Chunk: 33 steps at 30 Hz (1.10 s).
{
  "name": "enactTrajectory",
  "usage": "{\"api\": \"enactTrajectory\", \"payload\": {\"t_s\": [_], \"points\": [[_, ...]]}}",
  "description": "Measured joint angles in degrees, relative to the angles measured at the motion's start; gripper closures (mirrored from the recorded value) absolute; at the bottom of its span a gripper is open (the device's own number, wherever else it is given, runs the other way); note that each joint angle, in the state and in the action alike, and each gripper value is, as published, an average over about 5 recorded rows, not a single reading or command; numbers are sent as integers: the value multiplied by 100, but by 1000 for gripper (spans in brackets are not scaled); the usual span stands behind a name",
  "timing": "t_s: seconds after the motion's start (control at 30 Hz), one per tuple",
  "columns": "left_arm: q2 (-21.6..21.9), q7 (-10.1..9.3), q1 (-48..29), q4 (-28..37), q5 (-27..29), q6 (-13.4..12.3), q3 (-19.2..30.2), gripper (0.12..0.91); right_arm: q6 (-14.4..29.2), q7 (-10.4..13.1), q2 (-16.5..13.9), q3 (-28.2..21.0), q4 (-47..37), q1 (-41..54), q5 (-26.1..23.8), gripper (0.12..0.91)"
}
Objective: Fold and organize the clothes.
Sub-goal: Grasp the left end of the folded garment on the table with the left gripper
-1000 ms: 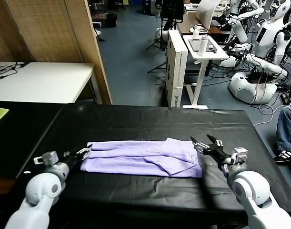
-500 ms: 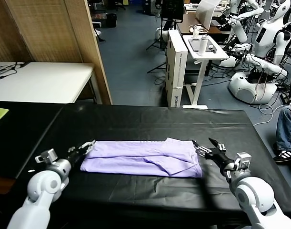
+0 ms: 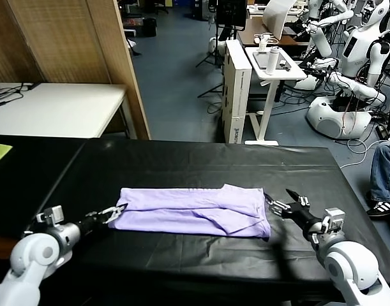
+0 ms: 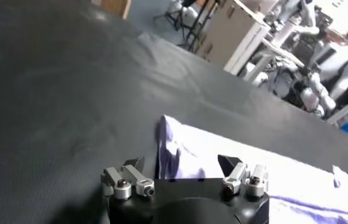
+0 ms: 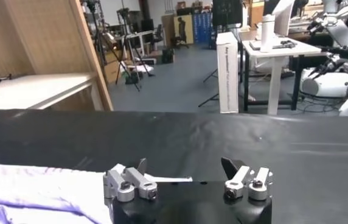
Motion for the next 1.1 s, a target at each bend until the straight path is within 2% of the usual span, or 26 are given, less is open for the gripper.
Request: {"api": "enactTrajectory", "payload": {"t_s": [0.53,0.63,0.7,0.8,0.97,1.1], "points": [[-58,-3,-148,31,-61,59,176,124,-6,-12,48,-20,0,33,-20,118],[-84,-18,-184,44,-68,63,208,134,-5,-20,53,-16,0,36,-26,118],[-100,-30,-201,55,-72,63,227,171,-3,-25,57,-15,0,41,-31,118],[-121,-52,-220,74,-75,67,249,312,4,-41,64,-17,0,54,-45,118],[-145,-81,-233,95,-75,74,267,634,16,-63,94,-33,1,73,-78,118],[-176,-170,-231,78,-53,61,269,835,22,-68,115,-43,1,85,-100,118]]}}
